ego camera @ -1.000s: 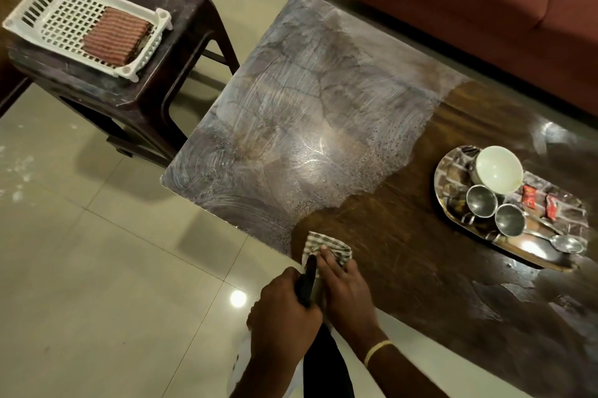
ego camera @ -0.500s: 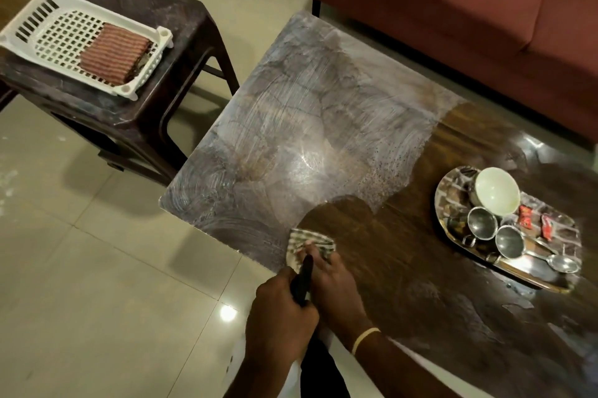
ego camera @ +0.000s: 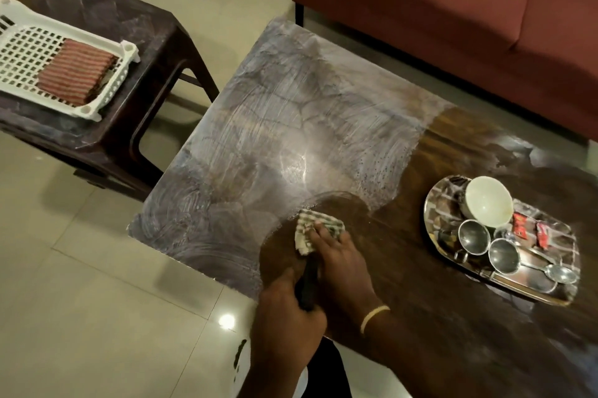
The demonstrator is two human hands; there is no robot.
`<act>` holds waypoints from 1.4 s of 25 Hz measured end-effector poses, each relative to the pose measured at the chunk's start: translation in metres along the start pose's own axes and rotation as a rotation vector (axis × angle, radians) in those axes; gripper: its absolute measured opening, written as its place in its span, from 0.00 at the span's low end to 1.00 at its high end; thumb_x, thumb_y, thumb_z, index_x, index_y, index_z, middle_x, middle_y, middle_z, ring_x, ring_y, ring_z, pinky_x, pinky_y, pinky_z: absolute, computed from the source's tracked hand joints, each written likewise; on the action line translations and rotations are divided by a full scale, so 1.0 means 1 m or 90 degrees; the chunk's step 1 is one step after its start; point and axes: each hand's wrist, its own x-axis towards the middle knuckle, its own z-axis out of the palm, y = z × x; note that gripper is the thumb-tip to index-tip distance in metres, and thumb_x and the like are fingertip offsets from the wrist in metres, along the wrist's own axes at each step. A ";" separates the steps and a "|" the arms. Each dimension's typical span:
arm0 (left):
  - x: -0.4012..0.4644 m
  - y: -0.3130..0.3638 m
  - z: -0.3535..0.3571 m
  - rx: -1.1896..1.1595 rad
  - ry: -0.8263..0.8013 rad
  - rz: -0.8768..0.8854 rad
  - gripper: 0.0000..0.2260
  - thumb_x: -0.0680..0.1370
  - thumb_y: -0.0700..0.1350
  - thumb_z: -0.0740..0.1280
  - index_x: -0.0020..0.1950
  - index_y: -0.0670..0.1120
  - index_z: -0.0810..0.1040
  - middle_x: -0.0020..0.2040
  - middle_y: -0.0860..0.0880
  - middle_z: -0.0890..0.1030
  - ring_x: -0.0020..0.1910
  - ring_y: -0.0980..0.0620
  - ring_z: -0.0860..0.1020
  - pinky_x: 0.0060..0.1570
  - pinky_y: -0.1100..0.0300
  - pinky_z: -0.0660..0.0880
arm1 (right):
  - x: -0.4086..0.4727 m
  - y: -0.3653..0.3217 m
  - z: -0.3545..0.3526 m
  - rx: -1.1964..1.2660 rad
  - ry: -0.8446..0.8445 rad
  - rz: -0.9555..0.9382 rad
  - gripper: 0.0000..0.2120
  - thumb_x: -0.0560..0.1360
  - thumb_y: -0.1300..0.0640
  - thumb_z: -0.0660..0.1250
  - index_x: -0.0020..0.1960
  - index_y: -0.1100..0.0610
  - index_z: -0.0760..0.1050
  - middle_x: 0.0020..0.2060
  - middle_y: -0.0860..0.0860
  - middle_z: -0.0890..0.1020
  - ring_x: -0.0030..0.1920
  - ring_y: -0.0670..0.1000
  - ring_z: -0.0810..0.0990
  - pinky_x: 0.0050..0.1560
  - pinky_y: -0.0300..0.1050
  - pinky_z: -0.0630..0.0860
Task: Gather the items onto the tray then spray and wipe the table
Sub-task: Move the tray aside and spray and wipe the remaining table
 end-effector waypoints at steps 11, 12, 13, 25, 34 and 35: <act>0.028 0.058 0.023 0.007 0.026 -0.006 0.09 0.71 0.37 0.67 0.37 0.49 0.72 0.31 0.52 0.74 0.30 0.55 0.72 0.31 0.64 0.68 | 0.024 0.061 -0.019 -0.015 0.009 0.005 0.29 0.71 0.61 0.71 0.71 0.53 0.70 0.70 0.54 0.73 0.57 0.60 0.74 0.43 0.52 0.80; 0.032 0.064 0.027 0.009 0.039 0.003 0.08 0.72 0.37 0.67 0.38 0.49 0.73 0.32 0.52 0.74 0.30 0.56 0.72 0.30 0.66 0.66 | 0.043 0.070 -0.027 -0.027 0.017 -0.042 0.28 0.71 0.59 0.72 0.70 0.53 0.71 0.68 0.55 0.75 0.57 0.61 0.75 0.41 0.52 0.81; 0.037 0.067 0.032 0.019 0.051 0.013 0.08 0.72 0.37 0.68 0.39 0.49 0.73 0.32 0.53 0.74 0.30 0.56 0.72 0.28 0.68 0.64 | 0.067 0.087 -0.035 -0.033 0.029 -0.030 0.26 0.70 0.60 0.72 0.68 0.53 0.73 0.64 0.57 0.78 0.56 0.63 0.76 0.42 0.54 0.82; 0.075 0.113 0.054 0.031 0.126 0.012 0.11 0.72 0.40 0.71 0.32 0.45 0.73 0.24 0.51 0.70 0.21 0.55 0.68 0.20 0.68 0.62 | 0.114 0.141 -0.051 -0.055 0.049 0.008 0.26 0.73 0.59 0.70 0.70 0.50 0.71 0.67 0.53 0.76 0.60 0.63 0.74 0.46 0.54 0.80; 0.106 0.148 0.069 0.089 0.096 0.016 0.09 0.74 0.45 0.69 0.36 0.50 0.71 0.31 0.50 0.73 0.29 0.54 0.72 0.28 0.60 0.64 | 0.121 0.154 -0.066 -0.024 0.041 0.018 0.25 0.75 0.60 0.66 0.71 0.53 0.70 0.70 0.53 0.73 0.60 0.61 0.73 0.49 0.54 0.78; 0.109 0.155 0.071 0.094 0.092 0.028 0.10 0.74 0.45 0.69 0.35 0.49 0.71 0.31 0.51 0.73 0.28 0.55 0.71 0.27 0.62 0.62 | 0.138 0.163 -0.077 -0.035 0.039 -0.039 0.24 0.75 0.58 0.67 0.70 0.52 0.70 0.69 0.52 0.74 0.60 0.61 0.74 0.47 0.54 0.79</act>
